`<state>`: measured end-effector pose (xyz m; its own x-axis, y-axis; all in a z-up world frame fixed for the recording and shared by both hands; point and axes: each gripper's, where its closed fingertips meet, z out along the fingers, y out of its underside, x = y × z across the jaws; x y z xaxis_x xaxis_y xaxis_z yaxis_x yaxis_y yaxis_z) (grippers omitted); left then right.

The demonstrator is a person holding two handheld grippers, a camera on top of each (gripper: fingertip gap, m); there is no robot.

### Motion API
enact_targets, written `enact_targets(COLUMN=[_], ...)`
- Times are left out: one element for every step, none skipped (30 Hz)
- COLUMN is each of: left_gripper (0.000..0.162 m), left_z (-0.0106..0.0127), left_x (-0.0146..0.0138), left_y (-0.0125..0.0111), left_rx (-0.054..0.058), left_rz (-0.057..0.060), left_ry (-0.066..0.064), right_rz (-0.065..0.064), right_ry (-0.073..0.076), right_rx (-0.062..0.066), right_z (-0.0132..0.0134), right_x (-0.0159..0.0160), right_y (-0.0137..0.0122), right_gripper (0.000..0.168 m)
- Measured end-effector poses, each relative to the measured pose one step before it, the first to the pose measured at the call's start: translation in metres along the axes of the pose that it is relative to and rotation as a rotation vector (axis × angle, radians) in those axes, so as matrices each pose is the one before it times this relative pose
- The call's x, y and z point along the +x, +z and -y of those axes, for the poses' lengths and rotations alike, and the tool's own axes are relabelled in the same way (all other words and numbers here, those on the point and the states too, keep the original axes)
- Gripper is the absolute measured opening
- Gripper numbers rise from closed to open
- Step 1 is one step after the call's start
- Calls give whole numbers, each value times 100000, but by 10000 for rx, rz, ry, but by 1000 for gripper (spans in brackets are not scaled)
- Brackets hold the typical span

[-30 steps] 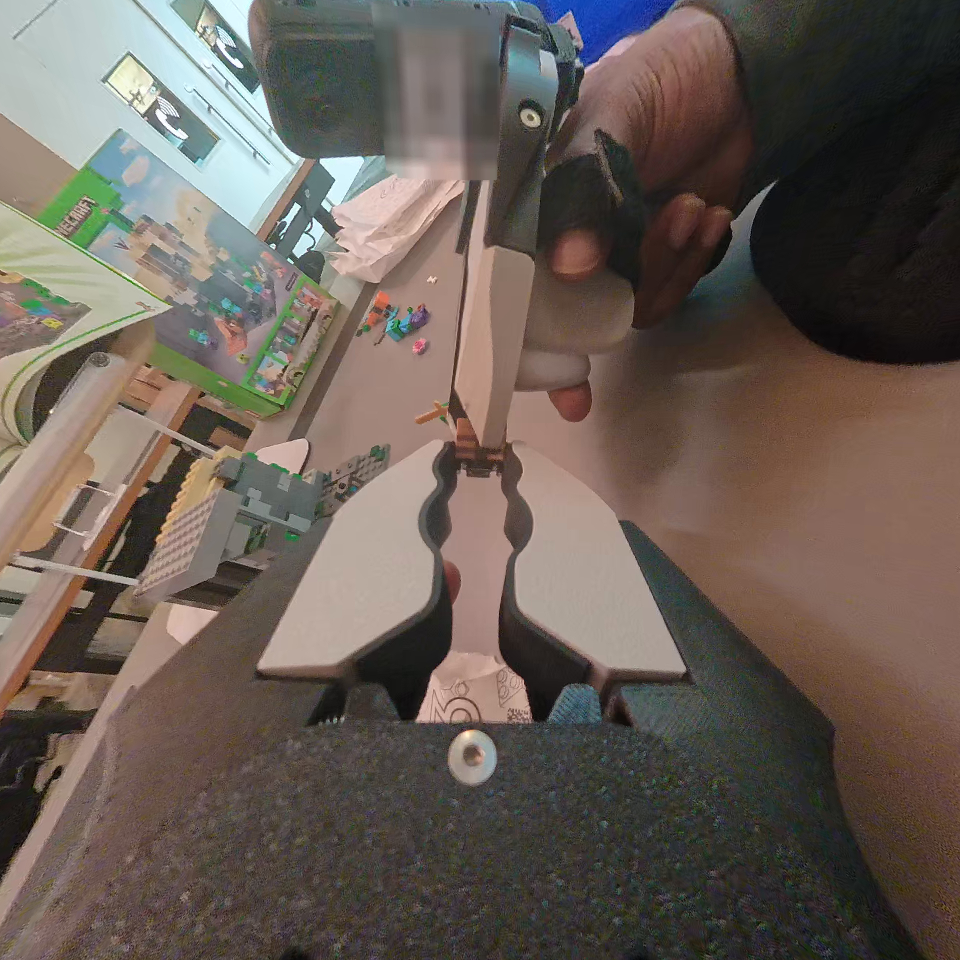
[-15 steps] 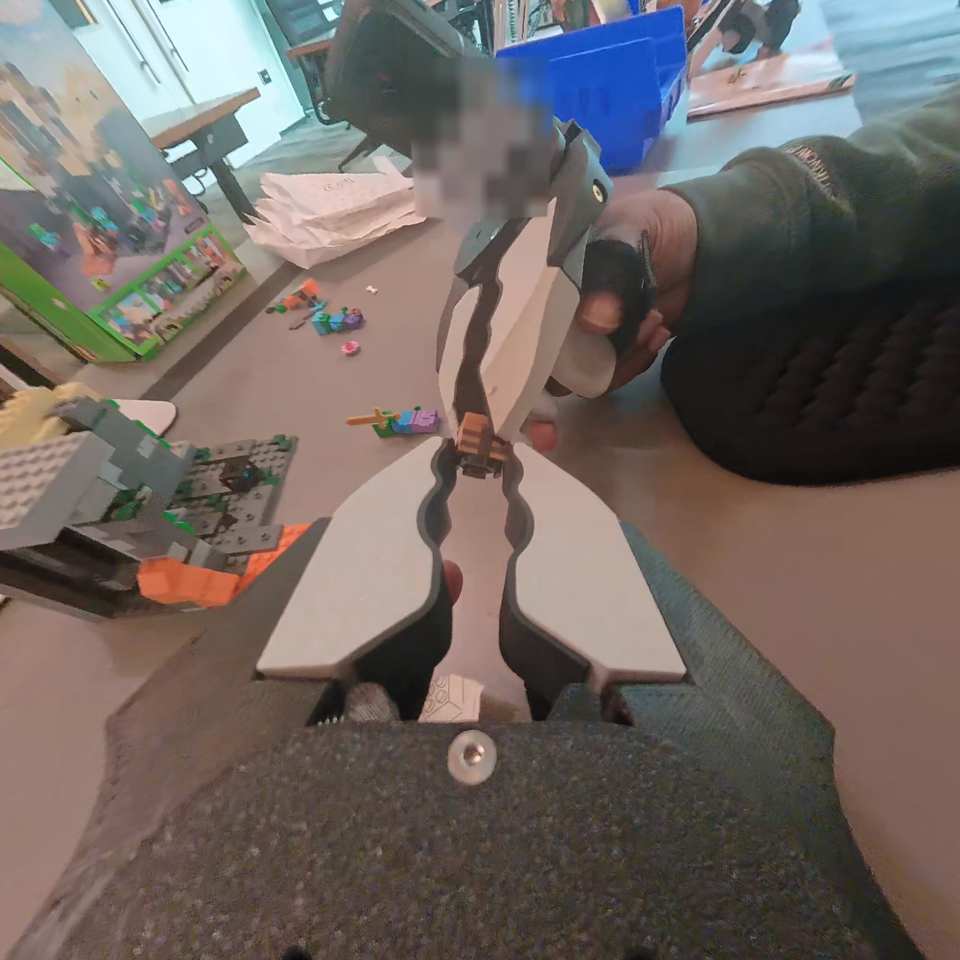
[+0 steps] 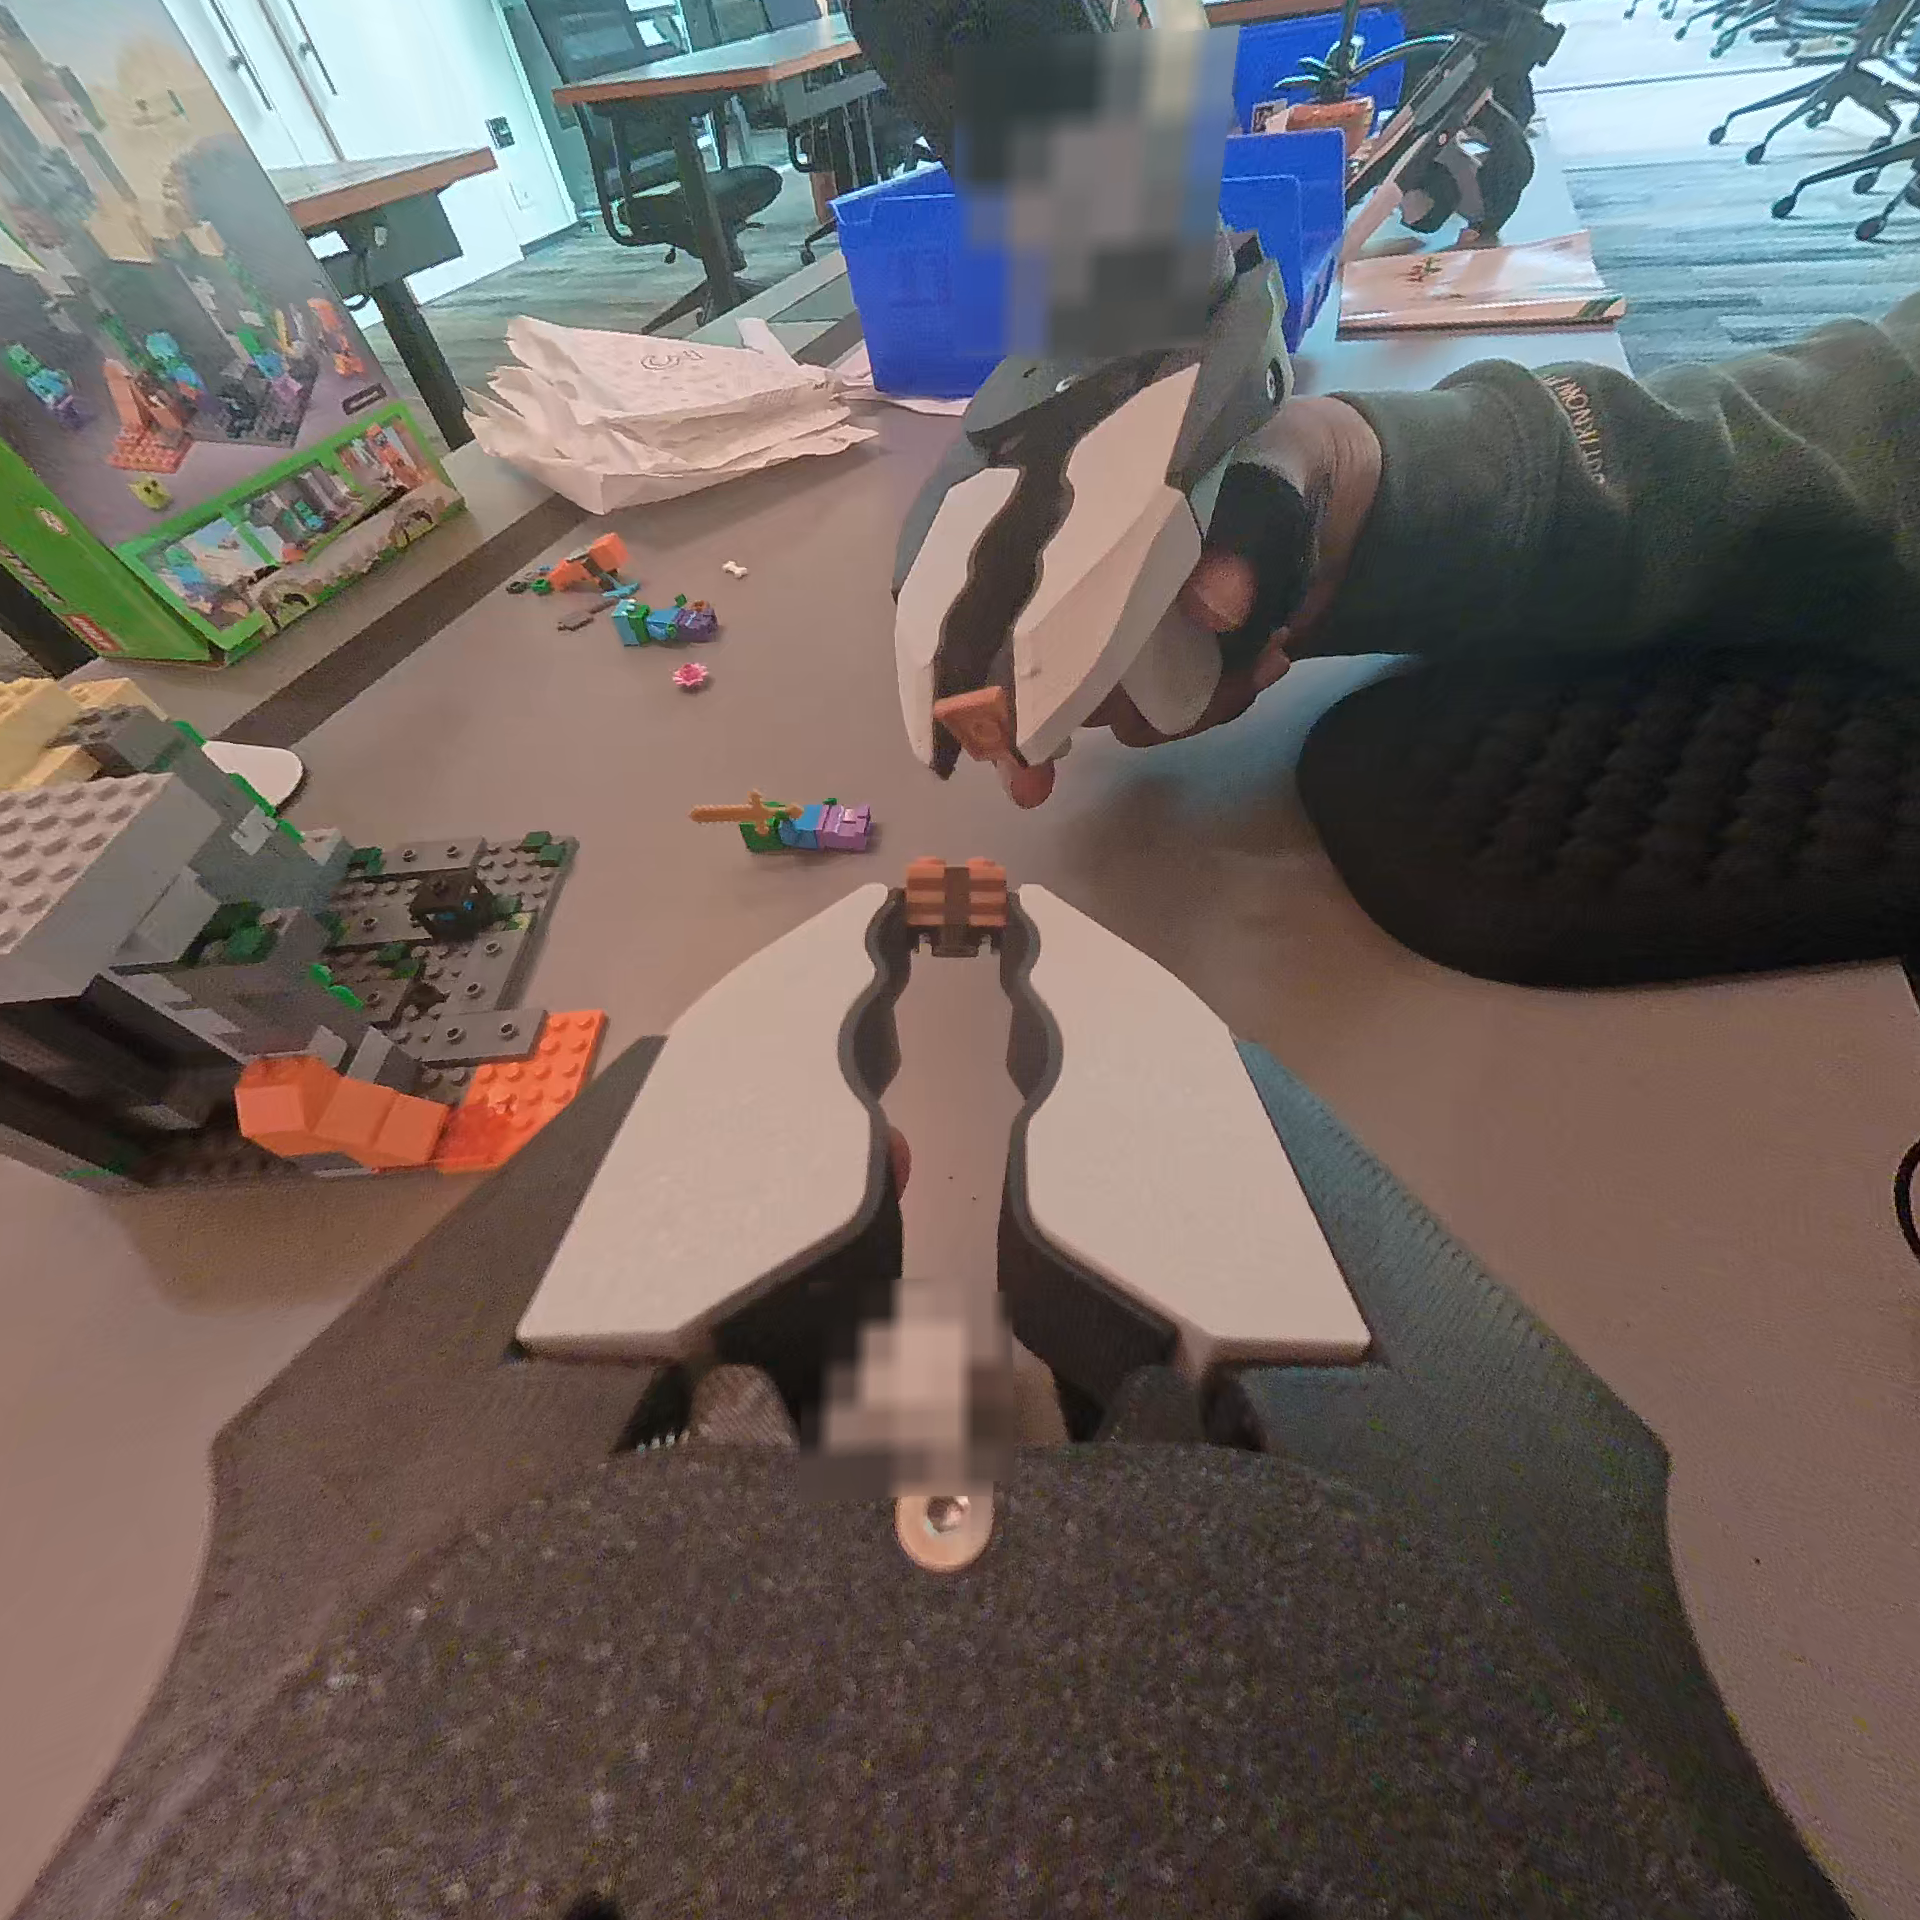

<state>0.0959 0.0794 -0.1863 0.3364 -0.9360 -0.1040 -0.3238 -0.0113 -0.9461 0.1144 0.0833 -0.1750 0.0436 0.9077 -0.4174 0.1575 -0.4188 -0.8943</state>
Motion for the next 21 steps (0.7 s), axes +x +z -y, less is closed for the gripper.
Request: enact_targets(left_gripper=[17,17,17,17,17,17,17,17,17,17,17,17,17,17,17,17,17,17,17,17,17], left_z=[7,21,6,-17,20,40,20,13,23,39,-30,-85,-91,-91,-79,-19,-22,-66,-64,-39,-5], left_x=[42,50,38,17,69,101,55,27,48,42,-23,-7,56,6,-15,-9,-17,-24,-44,-31,14], left_y=[16,-6,15,14,20,15,13,3,22,3,17,41,60,45,35,31,18,22,18,31,33], left_rx=[8,19,7,-6,15,26,15,21,29,61,16,-28,-31,-41,-32,-14,-8,-29,-31,-19,-4], left_rz=[-11,-19,-8,8,-16,-40,-3,8,-20,-25,10,-12,-47,5,33,25,14,14,36,47,36], left_ry=[12,-1,12,31,28,19,49,62,30,27,18,-10,-24,6,50,32,11,16,47,71,84], right_rz=[7,-12,-20,37,46,-16,-25,-11,-13,-31,-41,-26,-9,7,16,-8,-23,-19,-24,-13,53], right_ry=[-95,-165,-190,-140,-98,-90,-82,-53,-36,-54,-66,-56,-31,-4,5,-4,-13,-4,45,121,193], right_rx=[-20,-48,-47,-23,-32,-56,-46,-18,-19,-36,-40,-35,-8,18,13,12,19,19,10,3,11], right_z=[-9,-35,-46,-29,-41,-96,-78,-32,-31,-43,-45,-48,-16,28,24,29,44,37,17,-11,-13], right_x=[-69,-83,-102,-183,-158,-40,-15,-16,-16,7,6,-17,-15,-29,-27,-3,21,22,50,72,4], right_y=[38,43,65,96,104,93,79,68,58,63,59,54,45,21,-3,-5,-21,-20,-2,11,32], right_gripper=[16,16,16,16,16,16,16,18,20,22,25,28,29,30,31,32,32,32,32,31,29])
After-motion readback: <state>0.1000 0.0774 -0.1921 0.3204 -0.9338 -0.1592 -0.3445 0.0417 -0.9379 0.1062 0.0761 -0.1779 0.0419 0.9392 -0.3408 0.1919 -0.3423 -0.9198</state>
